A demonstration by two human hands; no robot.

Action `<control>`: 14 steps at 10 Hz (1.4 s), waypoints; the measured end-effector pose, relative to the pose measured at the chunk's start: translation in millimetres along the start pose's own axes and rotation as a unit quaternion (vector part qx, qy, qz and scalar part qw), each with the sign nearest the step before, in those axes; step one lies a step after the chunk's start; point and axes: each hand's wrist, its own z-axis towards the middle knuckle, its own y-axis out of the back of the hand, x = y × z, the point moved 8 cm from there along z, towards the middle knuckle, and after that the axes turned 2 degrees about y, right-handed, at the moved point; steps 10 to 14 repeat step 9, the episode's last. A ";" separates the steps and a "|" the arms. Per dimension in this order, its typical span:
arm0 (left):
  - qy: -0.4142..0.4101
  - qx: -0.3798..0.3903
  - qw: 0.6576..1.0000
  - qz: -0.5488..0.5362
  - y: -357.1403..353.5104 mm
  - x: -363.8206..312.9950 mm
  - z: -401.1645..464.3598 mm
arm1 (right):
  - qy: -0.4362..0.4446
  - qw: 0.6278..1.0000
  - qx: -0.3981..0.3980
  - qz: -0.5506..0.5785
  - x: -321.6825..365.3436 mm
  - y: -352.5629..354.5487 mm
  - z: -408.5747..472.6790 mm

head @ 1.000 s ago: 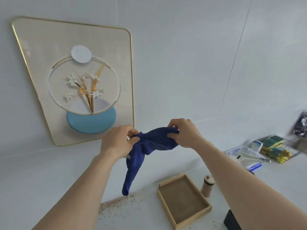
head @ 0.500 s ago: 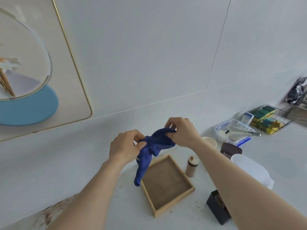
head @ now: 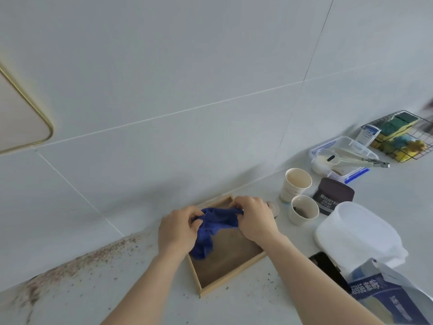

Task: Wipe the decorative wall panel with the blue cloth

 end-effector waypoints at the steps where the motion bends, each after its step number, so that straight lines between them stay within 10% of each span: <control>1: -0.014 -0.015 0.999 0.041 -18.9 12.2 -2.4 | 0.010 0.999 0.015 -0.030 -13.9 -24.7 -4.3; 9: -0.114 0.257 0.936 0.214 -60.1 60.3 -54.8 | -0.083 0.914 0.344 -0.197 -45.5 -126.4 -69.9; 14: -0.114 0.257 0.936 0.214 -60.1 60.3 -54.8 | -0.083 0.914 0.344 -0.197 -45.5 -126.4 -69.9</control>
